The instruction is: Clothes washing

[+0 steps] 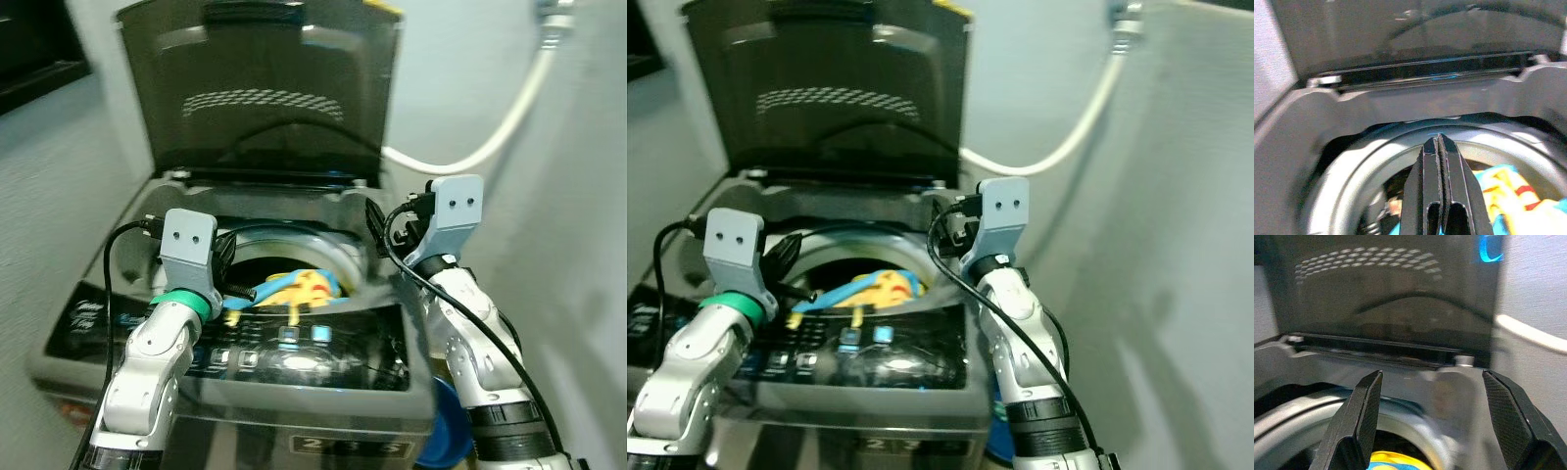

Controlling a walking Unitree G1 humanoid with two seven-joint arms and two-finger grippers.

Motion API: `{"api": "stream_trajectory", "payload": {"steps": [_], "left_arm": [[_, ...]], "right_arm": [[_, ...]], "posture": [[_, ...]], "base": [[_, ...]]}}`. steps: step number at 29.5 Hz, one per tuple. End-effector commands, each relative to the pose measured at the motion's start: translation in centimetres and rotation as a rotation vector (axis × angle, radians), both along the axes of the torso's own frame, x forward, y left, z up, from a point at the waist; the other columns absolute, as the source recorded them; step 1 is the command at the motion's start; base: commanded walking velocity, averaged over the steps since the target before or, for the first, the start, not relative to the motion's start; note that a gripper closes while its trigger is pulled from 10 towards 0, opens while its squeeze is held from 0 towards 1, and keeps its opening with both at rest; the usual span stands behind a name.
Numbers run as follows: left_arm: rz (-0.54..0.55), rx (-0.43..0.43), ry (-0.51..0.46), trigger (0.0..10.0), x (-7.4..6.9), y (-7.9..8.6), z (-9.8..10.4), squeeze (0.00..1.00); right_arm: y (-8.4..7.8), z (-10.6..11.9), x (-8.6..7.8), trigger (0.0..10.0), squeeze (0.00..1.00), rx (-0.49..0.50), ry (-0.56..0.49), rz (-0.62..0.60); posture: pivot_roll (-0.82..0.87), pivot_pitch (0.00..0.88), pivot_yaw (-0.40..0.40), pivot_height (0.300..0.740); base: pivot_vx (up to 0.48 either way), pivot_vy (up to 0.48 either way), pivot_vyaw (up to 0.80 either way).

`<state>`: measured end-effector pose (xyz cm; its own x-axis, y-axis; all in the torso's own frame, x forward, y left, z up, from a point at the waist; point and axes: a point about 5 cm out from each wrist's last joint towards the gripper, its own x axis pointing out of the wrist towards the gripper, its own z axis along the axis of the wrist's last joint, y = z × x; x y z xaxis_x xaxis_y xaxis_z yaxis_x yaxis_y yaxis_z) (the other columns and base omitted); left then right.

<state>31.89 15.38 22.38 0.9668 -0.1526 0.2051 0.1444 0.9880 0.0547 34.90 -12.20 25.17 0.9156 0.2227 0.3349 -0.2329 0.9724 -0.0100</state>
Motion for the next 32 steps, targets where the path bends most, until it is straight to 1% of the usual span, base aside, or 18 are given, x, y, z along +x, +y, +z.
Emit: {"api": "stream_trajectory", "payload": {"steps": [1,3,5,6,9,10,11,15,16,22,27,32], "left_arm": [[0.002,-0.007,0.029,10.0,0.15,0.18,-0.66,0.0],[0.002,-0.007,0.029,10.0,0.15,0.18,-0.66,0.0],[-0.004,0.011,0.028,10.0,0.34,0.23,-0.78,0.0],[0.003,0.013,0.027,10.0,0.43,0.32,-0.77,0.0],[0.009,0.011,0.027,10.0,0.52,0.36,-0.81,0.0],[0.01,0.02,0.035,10.0,0.51,0.18,-1.03,0.0],[-0.019,0.023,0.025,10.0,0.49,-0.22,-0.6,0.0],[-0.015,0.02,0.03,10.0,0.53,-0.26,-0.73,0.0],[-0.014,0.009,0.033,10.0,0.53,-0.35,-0.76,0.0],[-0.013,-0.001,0.038,10.0,0.61,-0.15,-0.69,0.0],[-0.025,0.018,0.031,10.0,0.79,-0.2,-0.59,0.0],[-0.032,0.013,0.035,10.0,0.71,-0.23,-0.64,0.0]], "right_arm": [[0.08,0.8,-0.06,10.0,0.0,-0.025,-0.035,0.005],[0.08,0.8,-0.06,10.0,0.0,-0.025,-0.035,0.005],[-0.19,0.74,-0.03,10.0,0.0,-0.041,-0.033,-0.005],[-0.2,0.84,-0.11,10.0,0.0,-0.06,-0.038,0.0],[-0.21,0.89,-0.16,10.0,0.0,-0.073,-0.041,0.005],[-0.36,0.56,-0.17,10.0,0.0,-0.076,-0.033,-0.001],[-0.35,0.72,-0.08,10.0,0.0,-0.066,-0.031,-0.002],[-0.23,0.75,-0.03,10.0,0.0,-0.069,-0.035,0.0],[-0.31,0.67,0.04,10.0,0.0,-0.06,-0.032,-0.006],[-0.49,0.77,0.05,10.0,0.0,-0.048,-0.034,-0.018],[-0.83,0.8,0.29,10.0,0.0,-0.048,-0.035,-0.033],[-0.88,0.77,0.28,10.0,0.0,-0.046,-0.035,-0.037]], "posture": [[0.0,0.0,0.112,0.74],[0.0,0.0,0.112,0.74],[-0.02,0.009,0.1,0.74],[-0.01,0.004,0.11,0.74],[-0.01,0.004,0.111,0.74],[0.0,0.007,0.098,0.74],[-0.01,0.009,0.094,0.74],[-0.01,0.024,0.103,0.74],[-0.01,0.009,0.104,0.74],[-0.01,0.0,0.103,0.74],[-0.01,0.0,0.108,0.74],[0.0,0.0,0.11,0.74]], "base": [[0.0,0.0,0.8],[0.0,0.0,0.8],[0.0,0.0,0.8],[0.0,0.0,0.8],[0.0,0.0,0.8],[0.0,0.0,0.8],[0.0,0.0,0.8],[0.0,0.0,0.8],[0.0,0.0,0.8],[0.0,0.0,0.8],[0.0,0.0,0.8],[0.0,0.0,0.8]]}}
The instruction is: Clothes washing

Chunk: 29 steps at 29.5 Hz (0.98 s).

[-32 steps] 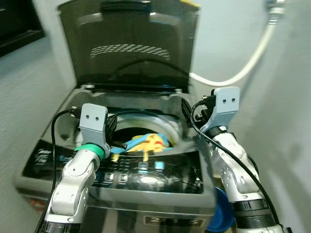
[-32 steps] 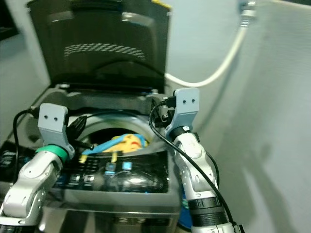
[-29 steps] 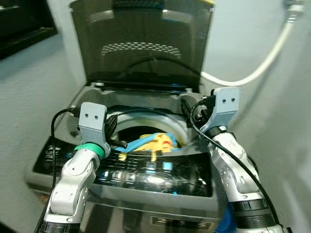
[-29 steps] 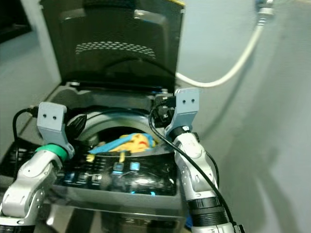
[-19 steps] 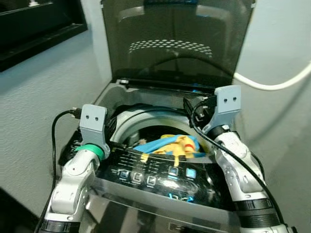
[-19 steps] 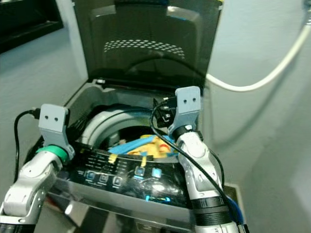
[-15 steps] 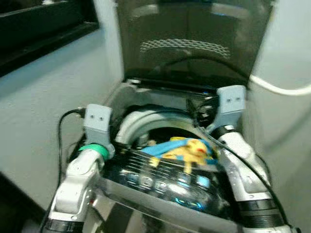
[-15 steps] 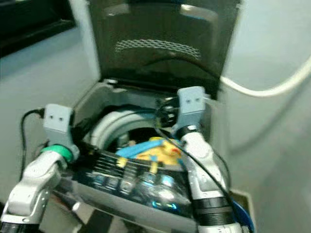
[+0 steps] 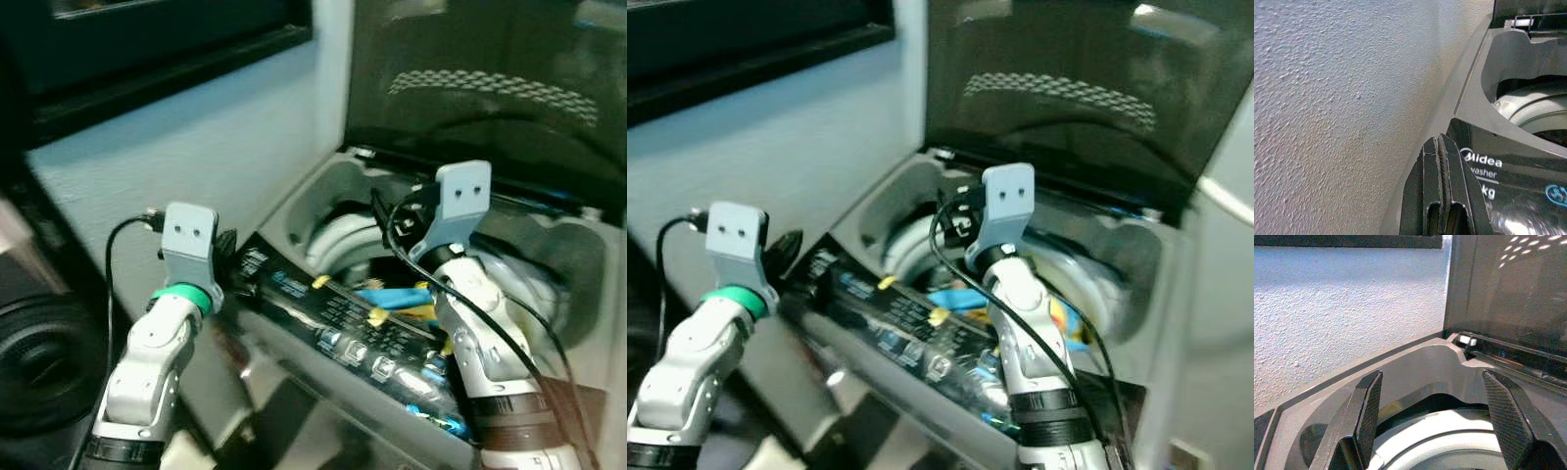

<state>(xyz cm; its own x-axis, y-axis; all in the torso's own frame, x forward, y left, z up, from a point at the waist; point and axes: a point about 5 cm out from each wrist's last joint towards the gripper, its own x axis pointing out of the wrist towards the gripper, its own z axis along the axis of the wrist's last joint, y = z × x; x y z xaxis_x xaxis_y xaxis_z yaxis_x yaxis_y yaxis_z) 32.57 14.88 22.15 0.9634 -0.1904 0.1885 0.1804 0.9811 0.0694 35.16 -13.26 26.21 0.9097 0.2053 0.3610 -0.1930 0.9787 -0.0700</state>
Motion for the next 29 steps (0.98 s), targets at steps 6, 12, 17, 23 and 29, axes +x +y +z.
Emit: {"api": "stream_trajectory", "payload": {"steps": [6,12,17,23,29], "left_arm": [[-0.002,-0.013,0.027,10.0,0.1,0.3,-0.4,0.0],[0.002,-0.017,0.018,10.0,0.2,0.4,-0.1,0.0],[0.003,0.018,-0.004,10.0,0.5,0.5,0.3,0.0],[-0.002,0.012,-0.012,10.0,0.6,0.4,0.6,0.0],[-0.004,0.003,-0.012,10.0,0.6,0.5,0.7,0.0]], "right_arm": [[-0.1,-0.2,0.1,10.0,0.0,0.008,0.003,-0.009],[-0.2,0.0,0.1,10.0,0.0,0.005,-0.003,-0.012],[-0.2,0.2,0.2,10.0,0.0,0.004,-0.009,-0.013],[-0.4,0.2,0.2,10.0,0.0,0.006,-0.013,-0.017],[-0.5,0.3,0.2,10.0,0.0,0.007,-0.015,-0.021]], "posture": [[0.0,0.0,0.116,0.74],[-0.01,0.0,0.118,0.74],[-0.01,0.0,0.121,0.74],[-0.01,0.0,0.121,0.74],[-0.01,0.0,0.123,0.74]], "base": [[0.0,0.0,0.8],[0.0,0.0,0.8],[0.0,0.0,0.8],[0.0,0.0,0.8],[0.0,0.0,0.8]]}}
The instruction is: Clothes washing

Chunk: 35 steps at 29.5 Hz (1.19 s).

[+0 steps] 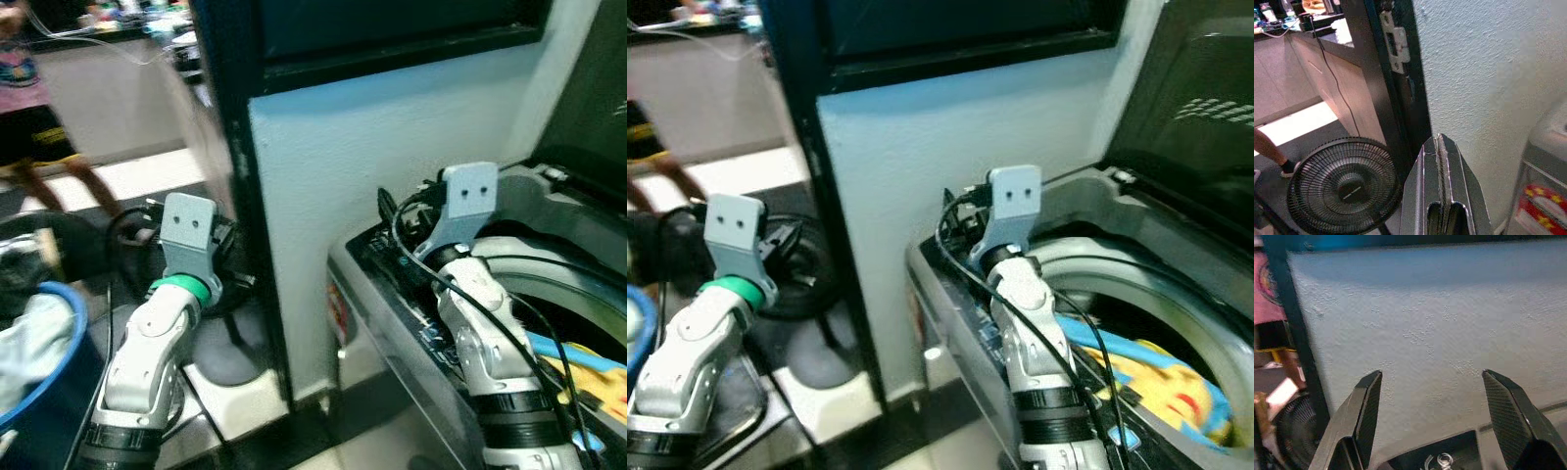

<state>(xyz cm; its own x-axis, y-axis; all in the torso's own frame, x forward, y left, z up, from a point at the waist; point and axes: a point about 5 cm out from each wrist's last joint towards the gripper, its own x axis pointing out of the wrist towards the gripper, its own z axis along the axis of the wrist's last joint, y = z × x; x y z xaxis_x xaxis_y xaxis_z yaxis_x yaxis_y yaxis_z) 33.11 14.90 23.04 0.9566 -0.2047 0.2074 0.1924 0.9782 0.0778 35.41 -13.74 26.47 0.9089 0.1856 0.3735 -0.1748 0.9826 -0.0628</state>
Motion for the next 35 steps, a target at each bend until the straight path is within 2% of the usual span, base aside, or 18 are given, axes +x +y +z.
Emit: {"api": "stream_trajectory", "payload": {"steps": [1,9,10,12,26,28,35], "left_arm": [[0.008,-0.004,0.008,10.0,-0.01,0.47,-0.11,0.0],[-0.007,-0.014,0.013,10.0,0.01,0.38,-0.06,0.0],[-0.014,-0.019,0.014,10.0,0.02,0.3,-0.06,0.0],[-0.022,-0.024,0.014,10.0,0.04,0.18,-0.05,0.0],[-0.034,-0.026,0.011,10.0,0.11,0.1,0.03,0.0],[-0.026,-0.015,0.016,10.0,0.11,0.18,0.0,0.0],[-0.009,-0.042,0.01,10.0,-0.04,0.36,0.04,0.0]], "right_arm": [[-0.08,0.0,-0.05,10.0,0.0,-0.002,-0.004,-0.005],[-0.32,-0.1,-0.14,10.0,0.0,0.019,-0.008,-0.017],[-0.49,-0.12,-0.16,10.0,0.0,0.079,-0.003,-0.013],[-0.74,-0.1,-0.15,10.0,0.0,0.1,-0.001,-0.015],[-0.72,-0.29,-0.39,10.0,0.0,0.094,-0.003,-0.011],[-0.65,-0.28,-0.38,10.0,0.0,0.095,-0.003,-0.007],[-0.43,-0.26,-0.38,10.0,0.0,0.099,-0.003,0.006]], "posture": [[-0.01,0.0,0.124,0.74],[-0.01,0.0,0.133,0.74],[-0.01,0.0,0.136,0.74],[-0.01,0.0,0.14,0.74],[-0.01,0.0,0.144,0.74],[-0.01,0.0,0.144,0.74],[-0.01,0.0,0.142,0.74]], "base": [[0.0,0.0,0.8],[0.0,0.0,0.8],[0.0,0.337,0.0],[0.0,0.48,0.0],[0.0,0.48,0.0],[0.0,0.0,0.0],[0.0,-0.48,0.0]]}}
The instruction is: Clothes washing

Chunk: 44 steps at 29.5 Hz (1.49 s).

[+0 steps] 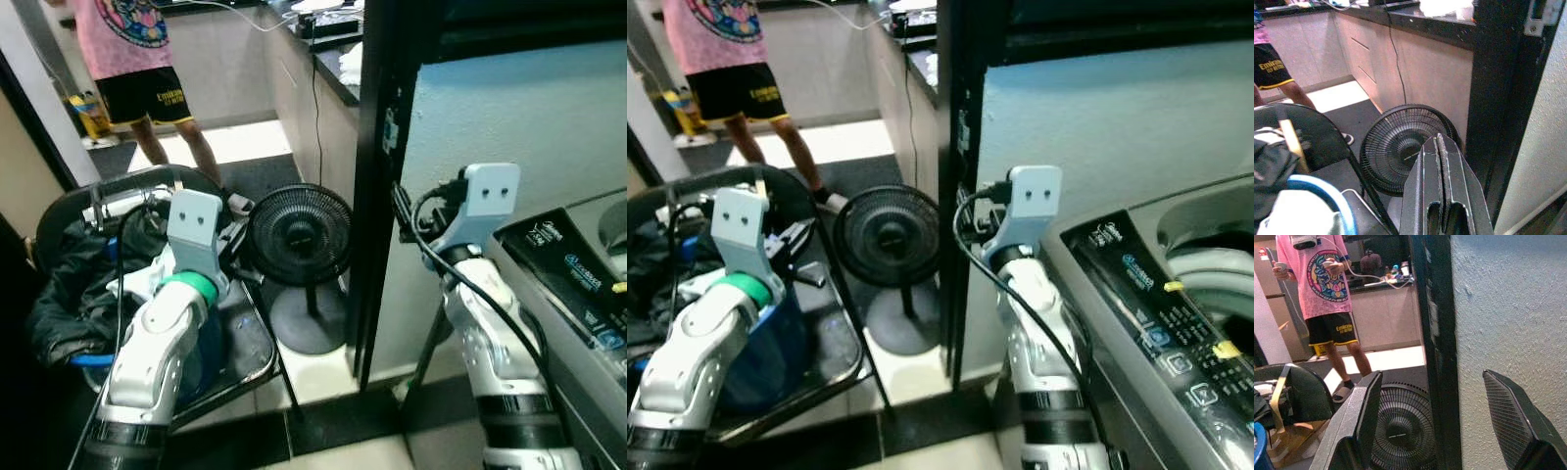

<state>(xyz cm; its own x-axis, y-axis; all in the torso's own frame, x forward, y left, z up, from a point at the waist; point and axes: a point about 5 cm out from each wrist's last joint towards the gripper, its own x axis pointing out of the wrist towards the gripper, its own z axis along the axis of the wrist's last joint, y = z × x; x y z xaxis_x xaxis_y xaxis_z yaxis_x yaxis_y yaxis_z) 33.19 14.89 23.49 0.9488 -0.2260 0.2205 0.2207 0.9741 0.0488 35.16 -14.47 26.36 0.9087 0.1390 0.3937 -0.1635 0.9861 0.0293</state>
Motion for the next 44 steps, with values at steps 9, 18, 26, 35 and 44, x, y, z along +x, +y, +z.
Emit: {"api": "stream_trajectory", "payload": {"steps": [9,18,26,35,44], "left_arm": [[0.081,-0.024,0.089,10.0,0.4,1.0,-2.1,0.0],[0.032,0.068,0.137,10.0,0.1,0.5,-5.2,0.0],[0.021,0.07,0.287,10.0,-1.1,0.1,-11.5,0.0],[0.106,0.038,0.297,10.0,-0.9,0.8,-12.8,0.0],[-0.022,0.003,0.123,10.0,-1.2,-0.2,-8.9,0.0]], "right_arm": [[0.8,-1.7,0.1,10.0,0.0,0.02,0.081,0.028],[0.2,-8.3,-0.6,10.0,0.0,0.078,0.263,0.001],[-0.1,-12.6,-1.5,10.0,0.0,0.03,0.355,-0.014],[-0.9,-17.0,-3.1,10.0,0.0,-0.043,0.437,-0.086],[2.0,-11.7,-4.4,10.0,0.0,0.341,0.209,0.323]], "posture": [[-0.02,0.0,0.138,0.74],[-0.02,0.0,0.112,0.74],[-0.03,0.0,0.11,0.74],[-0.03,0.0,0.123,0.74],[-0.02,0.0,0.147,0.74]], "base": [[0.0,-0.095,0.0],[0.0,0.0,0.0],[0.0,0.0,0.0],[0.0,0.0,0.0],[0.0,0.0,0.44]]}}
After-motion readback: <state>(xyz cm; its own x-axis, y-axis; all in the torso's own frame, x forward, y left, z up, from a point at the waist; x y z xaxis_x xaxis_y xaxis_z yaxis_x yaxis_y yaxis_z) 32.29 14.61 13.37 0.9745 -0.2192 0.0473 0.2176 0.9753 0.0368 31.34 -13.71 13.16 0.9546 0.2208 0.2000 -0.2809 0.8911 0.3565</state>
